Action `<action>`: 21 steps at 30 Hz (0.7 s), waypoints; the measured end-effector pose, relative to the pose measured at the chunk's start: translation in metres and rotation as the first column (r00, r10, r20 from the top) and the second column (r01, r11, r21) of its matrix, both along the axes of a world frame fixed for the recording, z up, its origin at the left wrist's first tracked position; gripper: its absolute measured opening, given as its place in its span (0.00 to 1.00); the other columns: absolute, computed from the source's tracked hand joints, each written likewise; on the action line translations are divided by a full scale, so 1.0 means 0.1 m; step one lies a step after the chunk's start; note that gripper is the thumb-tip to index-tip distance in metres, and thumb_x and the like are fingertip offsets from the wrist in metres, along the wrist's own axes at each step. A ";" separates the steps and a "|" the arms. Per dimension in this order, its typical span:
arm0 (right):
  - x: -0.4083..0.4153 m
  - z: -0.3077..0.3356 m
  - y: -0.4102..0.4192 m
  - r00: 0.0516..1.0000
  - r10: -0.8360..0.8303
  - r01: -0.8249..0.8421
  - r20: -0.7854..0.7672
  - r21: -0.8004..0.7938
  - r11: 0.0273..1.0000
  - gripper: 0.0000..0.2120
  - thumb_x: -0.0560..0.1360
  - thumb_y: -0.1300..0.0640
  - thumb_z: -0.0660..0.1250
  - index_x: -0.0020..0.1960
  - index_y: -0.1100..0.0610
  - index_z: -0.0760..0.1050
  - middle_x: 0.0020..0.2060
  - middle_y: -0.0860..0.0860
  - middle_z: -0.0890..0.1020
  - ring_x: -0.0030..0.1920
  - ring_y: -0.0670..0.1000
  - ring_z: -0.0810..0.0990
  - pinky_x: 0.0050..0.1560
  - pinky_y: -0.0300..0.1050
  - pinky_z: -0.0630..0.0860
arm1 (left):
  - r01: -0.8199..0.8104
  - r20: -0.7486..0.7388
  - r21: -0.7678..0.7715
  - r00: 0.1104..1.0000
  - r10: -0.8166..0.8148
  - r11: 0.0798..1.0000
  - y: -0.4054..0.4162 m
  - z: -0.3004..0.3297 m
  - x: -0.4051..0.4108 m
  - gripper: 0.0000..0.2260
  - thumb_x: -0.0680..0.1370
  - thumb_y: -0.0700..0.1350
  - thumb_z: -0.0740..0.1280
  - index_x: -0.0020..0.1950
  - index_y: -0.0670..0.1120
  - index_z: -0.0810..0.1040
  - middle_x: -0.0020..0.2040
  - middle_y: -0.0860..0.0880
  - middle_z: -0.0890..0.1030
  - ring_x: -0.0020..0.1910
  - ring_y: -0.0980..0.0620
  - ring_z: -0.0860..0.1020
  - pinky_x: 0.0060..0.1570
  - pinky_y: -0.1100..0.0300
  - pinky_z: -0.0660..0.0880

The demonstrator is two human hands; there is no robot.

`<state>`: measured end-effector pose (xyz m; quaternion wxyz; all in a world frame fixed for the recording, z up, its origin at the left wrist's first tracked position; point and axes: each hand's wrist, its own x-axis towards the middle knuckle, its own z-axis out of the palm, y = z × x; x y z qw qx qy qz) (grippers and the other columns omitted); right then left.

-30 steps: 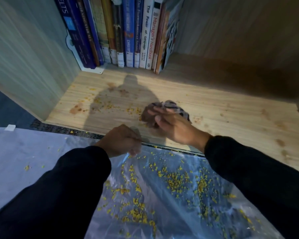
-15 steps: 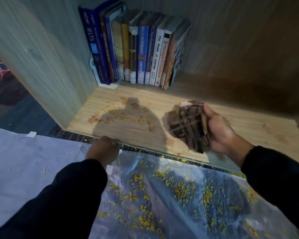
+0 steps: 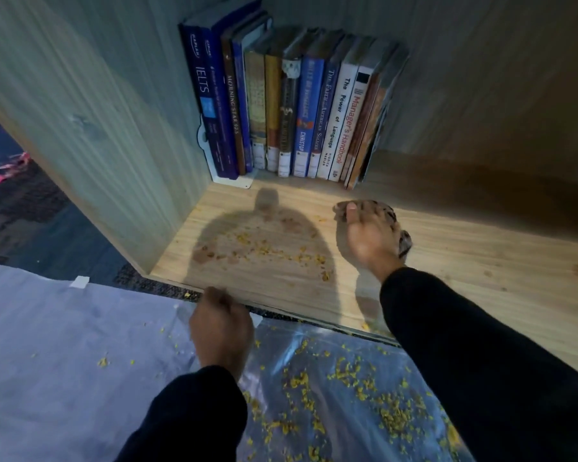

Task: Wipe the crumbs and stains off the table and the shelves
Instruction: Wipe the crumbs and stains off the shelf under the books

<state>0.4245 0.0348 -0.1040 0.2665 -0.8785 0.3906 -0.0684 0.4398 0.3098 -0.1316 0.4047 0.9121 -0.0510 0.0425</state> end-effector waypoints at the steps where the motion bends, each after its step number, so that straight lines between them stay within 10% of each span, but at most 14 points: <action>1: 0.08 0.03 0.03 0.999 0.040 -0.040 0.000 0.007 0.999 0.29 0.85 0.40 0.41 0.77 0.52 0.65 0.79 0.53 0.63 0.80 0.53 0.57 0.79 0.60 0.47 | -0.025 -0.009 -0.019 1.000 0.025 1.000 -0.01 -0.03 0.00 0.08 0.71 0.45 0.54 0.39 0.42 0.69 0.39 0.35 0.79 0.42 0.32 0.76 0.38 0.55 0.60; 8: 0.02 0.03 0.69 0.811 0.584 -0.584 -0.030 -0.075 0.808 0.26 0.85 0.41 0.45 0.77 0.49 0.67 0.81 0.46 0.59 0.81 0.50 0.51 0.78 0.51 0.38 | 0.031 0.052 -0.160 0.998 -0.023 0.987 0.06 -0.25 0.05 0.03 0.71 0.41 0.56 0.38 0.43 0.67 0.34 0.44 0.72 0.35 0.44 0.68 0.36 0.55 0.57; 14: -0.63 -0.13 1.17 0.740 0.640 -0.671 0.207 0.168 0.722 0.28 0.82 0.38 0.48 0.69 0.49 0.78 0.75 0.35 0.67 0.77 0.32 0.52 0.79 0.45 0.40 | -0.026 -0.057 -0.289 0.998 0.010 0.957 0.17 -0.11 0.15 0.09 0.69 0.43 0.57 0.33 0.44 0.75 0.31 0.45 0.80 0.35 0.40 0.77 0.36 0.50 0.72; 18: -0.78 0.17 1.23 0.843 0.155 -0.516 0.515 0.693 0.504 0.20 0.85 0.56 0.55 0.52 0.63 0.84 0.40 0.45 0.87 0.49 0.45 0.85 0.73 0.53 0.68 | -0.312 -0.130 -0.421 0.950 0.284 0.852 0.38 0.06 0.49 0.10 0.70 0.49 0.56 0.41 0.48 0.76 0.37 0.46 0.82 0.40 0.40 0.80 0.45 0.45 0.78; 21: -0.72 0.37 0.95 0.783 -0.404 -0.452 0.472 0.879 0.153 0.24 0.84 0.52 0.51 0.65 0.65 0.79 0.56 0.64 0.84 0.60 0.63 0.82 0.71 0.63 0.70 | -0.470 -0.126 -0.530 0.867 0.483 0.705 0.46 0.31 0.74 0.14 0.73 0.54 0.59 0.56 0.52 0.73 0.43 0.45 0.77 0.46 0.46 0.77 0.51 0.53 0.72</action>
